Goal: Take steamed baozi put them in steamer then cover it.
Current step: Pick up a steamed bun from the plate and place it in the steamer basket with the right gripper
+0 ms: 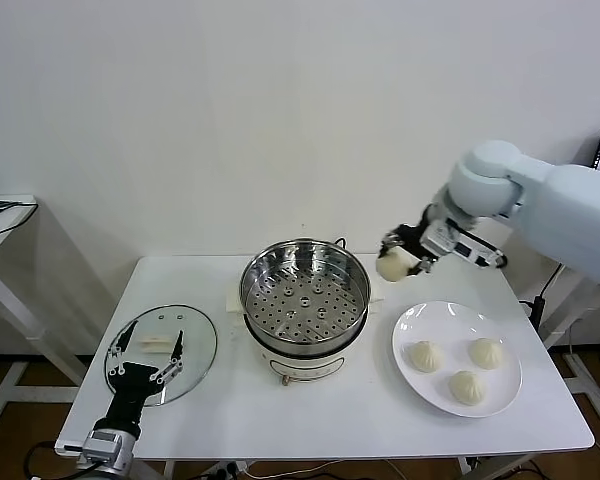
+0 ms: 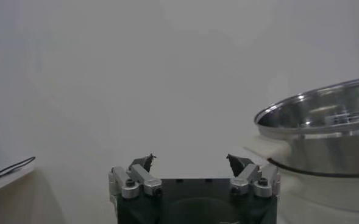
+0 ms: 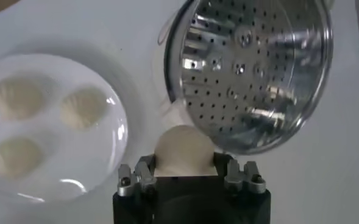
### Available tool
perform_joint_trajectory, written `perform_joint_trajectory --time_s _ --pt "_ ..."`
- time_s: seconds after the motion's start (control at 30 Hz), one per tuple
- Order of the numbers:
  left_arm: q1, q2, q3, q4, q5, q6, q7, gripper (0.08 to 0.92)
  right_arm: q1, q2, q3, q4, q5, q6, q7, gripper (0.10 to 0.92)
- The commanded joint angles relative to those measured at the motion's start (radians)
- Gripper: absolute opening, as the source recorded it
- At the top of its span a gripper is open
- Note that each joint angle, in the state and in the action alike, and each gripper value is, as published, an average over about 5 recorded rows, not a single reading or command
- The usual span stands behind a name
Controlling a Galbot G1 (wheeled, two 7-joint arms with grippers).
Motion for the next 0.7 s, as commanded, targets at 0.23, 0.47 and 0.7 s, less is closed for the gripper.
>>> perform_joint_trajectory --time_s 0.23,0.47,0.7 --pt "-0.010 0.006 -0.051 0.020 -0.022 0.005 0.014 0.823 -0.032 0.404 -0.053 -0.359 -0.130 0.286 0.120 0.662" --pt "-0.013 0.010 -0.065 0.032 -0.027 0.004 0.020 0.823 -0.152 0.502 -0.010 -0.532 -0.175 0.321 0.155 0.662" --pt "-0.015 0.014 -0.074 0.043 -0.033 0.002 0.024 0.823 -0.234 0.515 0.027 -0.610 -0.206 0.320 0.158 0.662"
